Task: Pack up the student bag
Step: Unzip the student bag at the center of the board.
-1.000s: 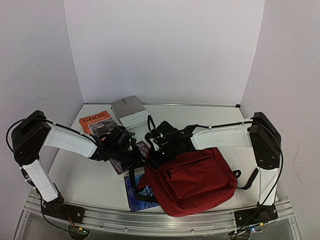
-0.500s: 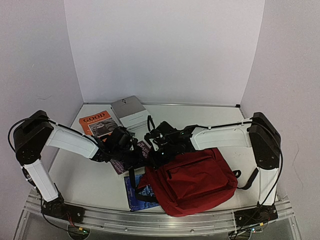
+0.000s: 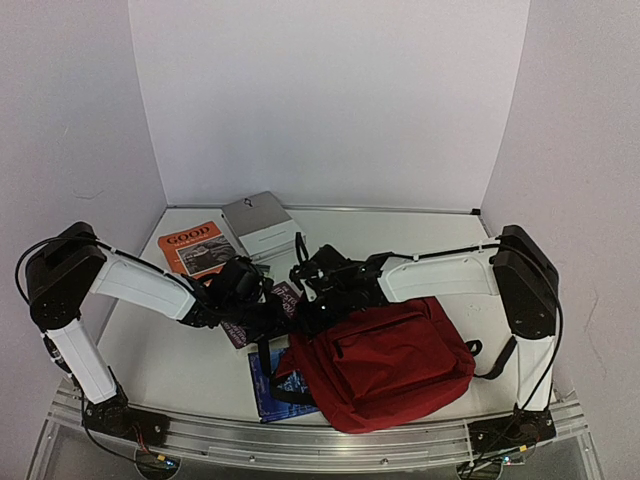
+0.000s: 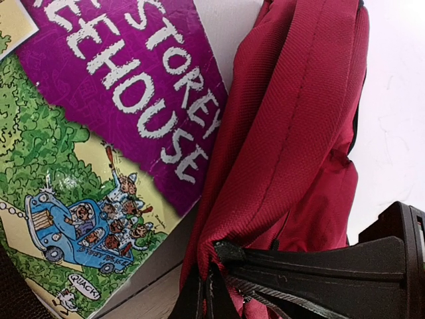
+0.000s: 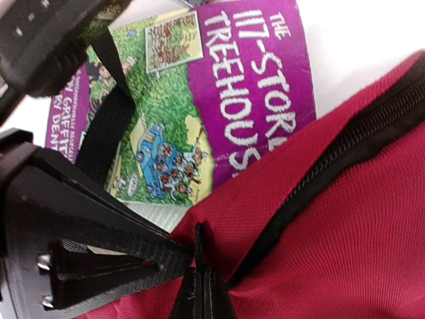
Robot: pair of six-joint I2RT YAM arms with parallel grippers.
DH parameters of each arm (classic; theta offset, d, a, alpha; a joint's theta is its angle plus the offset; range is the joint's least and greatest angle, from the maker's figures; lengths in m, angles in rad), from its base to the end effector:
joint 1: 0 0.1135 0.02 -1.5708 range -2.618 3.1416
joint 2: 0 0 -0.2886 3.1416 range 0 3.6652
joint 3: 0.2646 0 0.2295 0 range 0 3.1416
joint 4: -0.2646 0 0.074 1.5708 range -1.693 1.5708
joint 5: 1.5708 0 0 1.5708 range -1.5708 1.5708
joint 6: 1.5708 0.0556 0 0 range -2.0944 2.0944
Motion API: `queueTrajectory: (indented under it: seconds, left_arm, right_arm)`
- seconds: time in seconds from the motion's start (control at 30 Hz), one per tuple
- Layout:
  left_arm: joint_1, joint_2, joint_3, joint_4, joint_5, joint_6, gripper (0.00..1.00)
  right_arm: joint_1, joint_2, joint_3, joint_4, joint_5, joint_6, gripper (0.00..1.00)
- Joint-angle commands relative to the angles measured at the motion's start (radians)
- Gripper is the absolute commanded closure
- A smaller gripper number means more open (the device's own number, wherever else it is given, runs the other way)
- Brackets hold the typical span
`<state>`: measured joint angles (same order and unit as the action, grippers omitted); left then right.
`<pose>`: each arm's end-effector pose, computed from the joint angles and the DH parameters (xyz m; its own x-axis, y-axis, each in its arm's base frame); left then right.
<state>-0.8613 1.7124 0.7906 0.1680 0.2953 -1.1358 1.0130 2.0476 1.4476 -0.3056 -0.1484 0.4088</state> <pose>0.2061 -0.2648 0.1720 -0.9715 -0.2004 -0.1266 -0.0402 0.6657 -0.7451 0.2306 0.3851 0.1929 -0.7349 -0.4352 -0.5201 -0.6487 0.6747 0.3521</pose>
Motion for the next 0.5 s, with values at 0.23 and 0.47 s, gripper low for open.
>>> queueTrajectory:
  seconds: [0.23, 0.47]
  left_arm:
    - [-0.011, -0.064, -0.044, -0.005, -0.021, -0.018, 1.0]
    - [-0.017, -0.096, -0.059, -0.019, -0.017, 0.009, 1.0]
  right_arm:
    - [-0.005, -0.116, 0.048, 0.078, 0.322, 0.054, 1.0]
    - [-0.031, -0.075, 0.12, 0.094, 0.336, 0.058, 1.0]
